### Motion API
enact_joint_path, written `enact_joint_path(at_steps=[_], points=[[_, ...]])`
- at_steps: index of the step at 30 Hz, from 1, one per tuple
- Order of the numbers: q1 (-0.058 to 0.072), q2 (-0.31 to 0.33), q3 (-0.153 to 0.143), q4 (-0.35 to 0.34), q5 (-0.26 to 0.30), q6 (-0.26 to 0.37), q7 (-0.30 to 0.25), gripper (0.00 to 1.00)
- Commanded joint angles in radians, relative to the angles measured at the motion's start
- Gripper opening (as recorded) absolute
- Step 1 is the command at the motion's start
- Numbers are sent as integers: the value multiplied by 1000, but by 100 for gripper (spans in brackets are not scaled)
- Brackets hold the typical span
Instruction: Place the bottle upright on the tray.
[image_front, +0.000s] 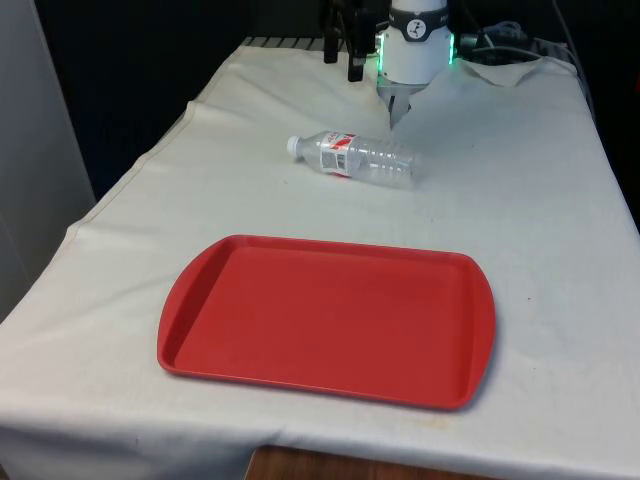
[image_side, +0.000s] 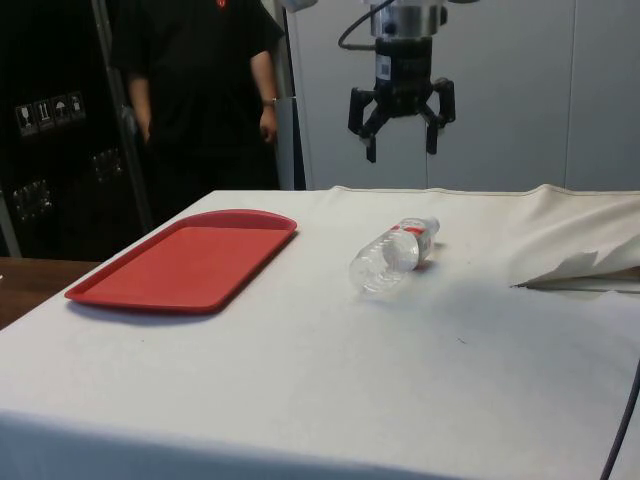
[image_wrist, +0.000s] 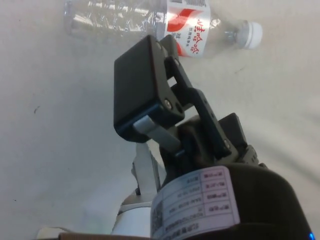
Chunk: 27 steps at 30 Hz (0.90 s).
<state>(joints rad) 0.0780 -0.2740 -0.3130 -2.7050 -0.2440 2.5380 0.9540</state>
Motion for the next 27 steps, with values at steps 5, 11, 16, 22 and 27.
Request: enact_joint_path(at_steps=[5, 11, 16, 22, 27], points=[[2, 2, -4, -10, 28, 29, 5, 100], [3, 6, -6, -17, 60, 45, 6, 100], [4, 16, -10, -22, 90, 62, 1, 100], [10, 30, -18, -27, 137, 81, -8, 100], [11, 45, -19, -28, 178, 93, -17, 100]])
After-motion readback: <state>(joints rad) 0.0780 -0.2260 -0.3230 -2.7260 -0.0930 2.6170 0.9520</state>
